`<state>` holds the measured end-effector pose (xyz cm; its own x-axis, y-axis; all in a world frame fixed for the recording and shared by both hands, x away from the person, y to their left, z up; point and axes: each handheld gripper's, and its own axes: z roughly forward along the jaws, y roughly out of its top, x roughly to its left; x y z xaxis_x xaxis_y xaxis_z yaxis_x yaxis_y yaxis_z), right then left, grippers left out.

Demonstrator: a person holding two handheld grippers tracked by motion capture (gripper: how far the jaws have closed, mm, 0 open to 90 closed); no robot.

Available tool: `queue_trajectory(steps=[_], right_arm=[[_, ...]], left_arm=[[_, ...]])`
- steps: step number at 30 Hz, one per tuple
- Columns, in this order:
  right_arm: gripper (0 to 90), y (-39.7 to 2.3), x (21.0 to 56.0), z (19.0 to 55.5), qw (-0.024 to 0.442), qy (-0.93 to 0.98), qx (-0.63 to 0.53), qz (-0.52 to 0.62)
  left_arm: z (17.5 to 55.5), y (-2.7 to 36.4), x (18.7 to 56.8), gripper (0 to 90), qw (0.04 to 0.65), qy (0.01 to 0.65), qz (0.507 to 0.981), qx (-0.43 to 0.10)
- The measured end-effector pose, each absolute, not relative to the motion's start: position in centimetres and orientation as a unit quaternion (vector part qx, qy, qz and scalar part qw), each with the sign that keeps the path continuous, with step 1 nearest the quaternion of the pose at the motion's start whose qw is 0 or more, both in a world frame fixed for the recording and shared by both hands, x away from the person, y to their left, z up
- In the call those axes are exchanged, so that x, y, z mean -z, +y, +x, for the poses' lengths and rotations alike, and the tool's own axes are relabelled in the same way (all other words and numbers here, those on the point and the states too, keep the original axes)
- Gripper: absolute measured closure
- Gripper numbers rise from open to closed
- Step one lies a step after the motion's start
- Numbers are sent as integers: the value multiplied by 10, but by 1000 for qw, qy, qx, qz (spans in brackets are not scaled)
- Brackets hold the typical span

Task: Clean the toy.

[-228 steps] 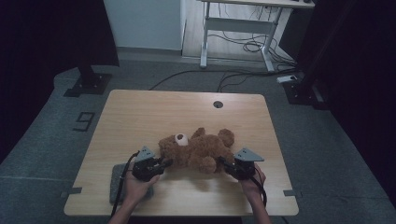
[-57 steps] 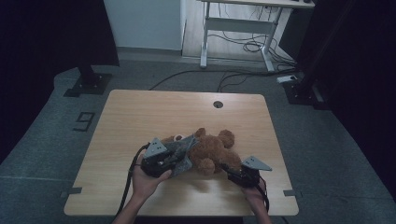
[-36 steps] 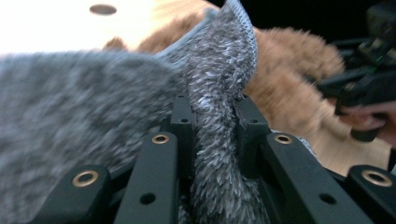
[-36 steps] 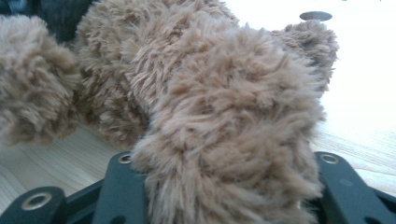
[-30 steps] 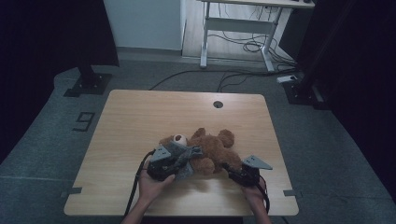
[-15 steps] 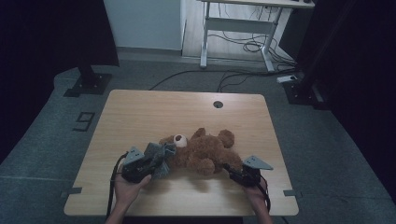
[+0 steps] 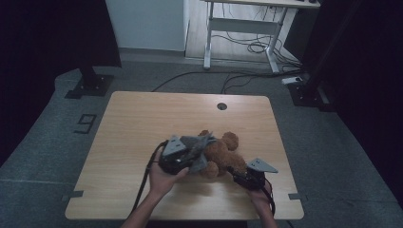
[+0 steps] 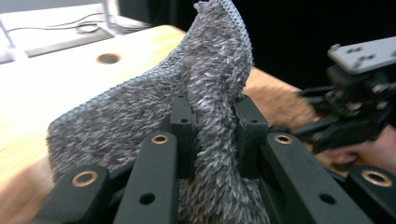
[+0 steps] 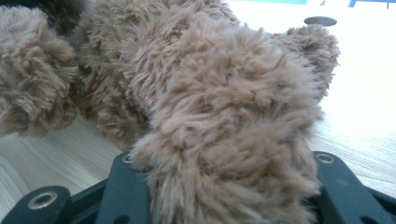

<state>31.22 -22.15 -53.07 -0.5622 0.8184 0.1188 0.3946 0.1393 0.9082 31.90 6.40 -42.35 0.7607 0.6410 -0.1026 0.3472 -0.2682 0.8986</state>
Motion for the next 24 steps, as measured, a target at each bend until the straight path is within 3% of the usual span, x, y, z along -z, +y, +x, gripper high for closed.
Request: queue_trajectory(steps=[4,5,9,24], right_arm=[[538,-221,531,312,209,724,-506,419],[538,-222,531,312,209,725,-506,419],[538,-222,531,312,208,725,-507,417],[540,-225,532,313,201,724,-511,417]], left_arm=[[325,36,427,731,512,301,795,-124],[326,15,436,731,503,293,805,-112],[326,-3,462,729,471,291,827,-95],[318,20,488,733,484,308,816,-74]])
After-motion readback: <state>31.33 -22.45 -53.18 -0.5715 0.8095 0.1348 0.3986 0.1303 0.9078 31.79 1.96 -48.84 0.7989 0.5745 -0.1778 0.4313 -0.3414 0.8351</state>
